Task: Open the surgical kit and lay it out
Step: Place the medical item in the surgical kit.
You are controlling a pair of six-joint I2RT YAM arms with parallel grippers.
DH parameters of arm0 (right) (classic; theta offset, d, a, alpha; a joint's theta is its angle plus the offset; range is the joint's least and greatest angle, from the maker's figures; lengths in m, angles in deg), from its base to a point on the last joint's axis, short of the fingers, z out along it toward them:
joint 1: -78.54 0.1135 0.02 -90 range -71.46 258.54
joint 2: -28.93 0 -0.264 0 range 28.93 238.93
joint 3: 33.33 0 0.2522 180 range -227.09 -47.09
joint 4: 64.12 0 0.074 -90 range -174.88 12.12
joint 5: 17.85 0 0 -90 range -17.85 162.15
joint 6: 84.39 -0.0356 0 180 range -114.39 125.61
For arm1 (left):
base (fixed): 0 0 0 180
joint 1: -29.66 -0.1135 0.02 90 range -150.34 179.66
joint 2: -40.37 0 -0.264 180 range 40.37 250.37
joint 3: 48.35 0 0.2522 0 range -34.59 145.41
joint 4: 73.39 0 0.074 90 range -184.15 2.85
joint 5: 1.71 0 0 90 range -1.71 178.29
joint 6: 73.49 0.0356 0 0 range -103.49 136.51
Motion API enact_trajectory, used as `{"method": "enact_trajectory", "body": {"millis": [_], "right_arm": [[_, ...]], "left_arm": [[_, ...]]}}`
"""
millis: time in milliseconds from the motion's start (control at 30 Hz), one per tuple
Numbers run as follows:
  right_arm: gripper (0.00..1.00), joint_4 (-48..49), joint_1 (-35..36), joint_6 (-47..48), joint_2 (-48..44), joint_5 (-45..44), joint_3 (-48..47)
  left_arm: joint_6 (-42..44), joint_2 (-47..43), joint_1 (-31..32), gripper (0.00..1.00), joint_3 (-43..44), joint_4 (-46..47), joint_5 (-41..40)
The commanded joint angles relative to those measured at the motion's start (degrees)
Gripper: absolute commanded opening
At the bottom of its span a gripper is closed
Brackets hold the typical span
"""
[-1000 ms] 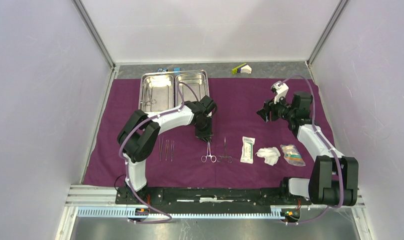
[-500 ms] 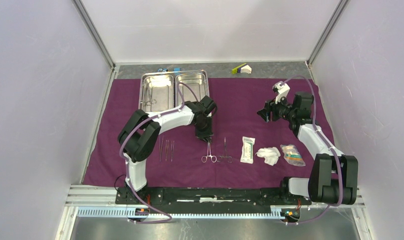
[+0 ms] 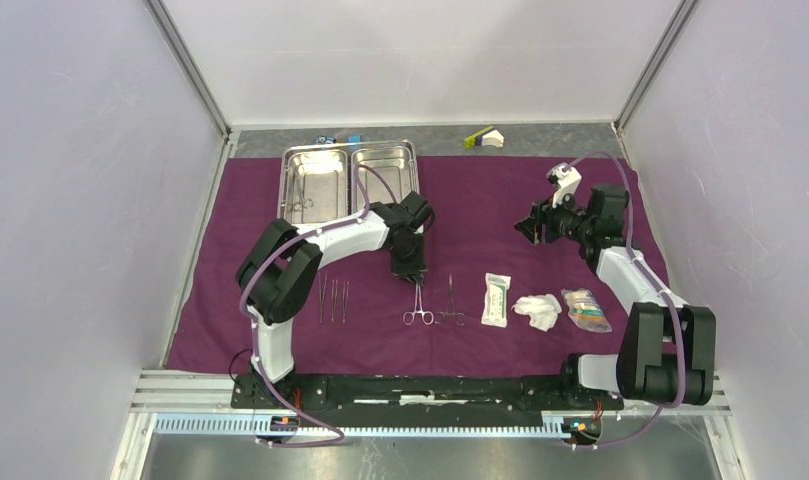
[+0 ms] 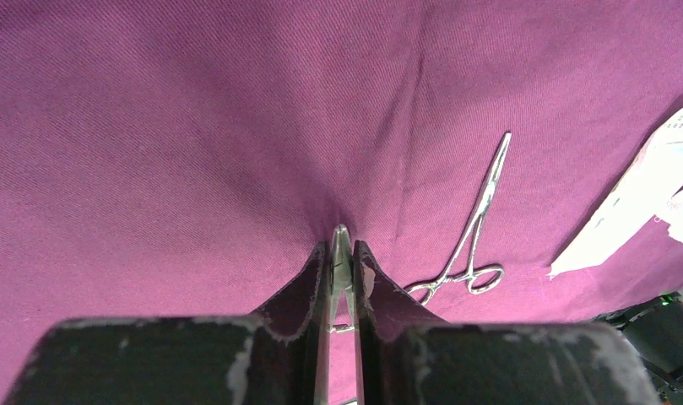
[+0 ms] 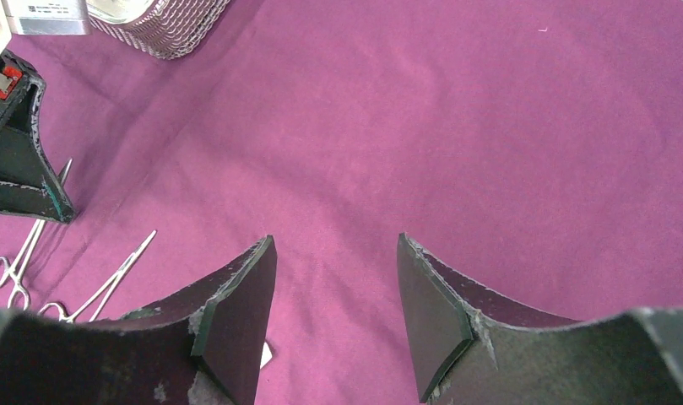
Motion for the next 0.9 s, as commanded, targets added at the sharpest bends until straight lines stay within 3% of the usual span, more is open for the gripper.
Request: {"method": "enact_trajectory", "body": {"millis": [0, 867], "right_arm": [[0.61, 1.6, -0.4, -0.4, 0.5, 1.5, 0.1], [0.62, 1.8, -1.8, -1.7, 1.8, 3.3, 0.0]], "left_arm": [[-1.4, 1.1, 0.0, 0.14, 0.6, 0.8, 0.6], [-1.2, 1.8, 0.0, 0.25, 1.5, 0.4, 0.9]]}}
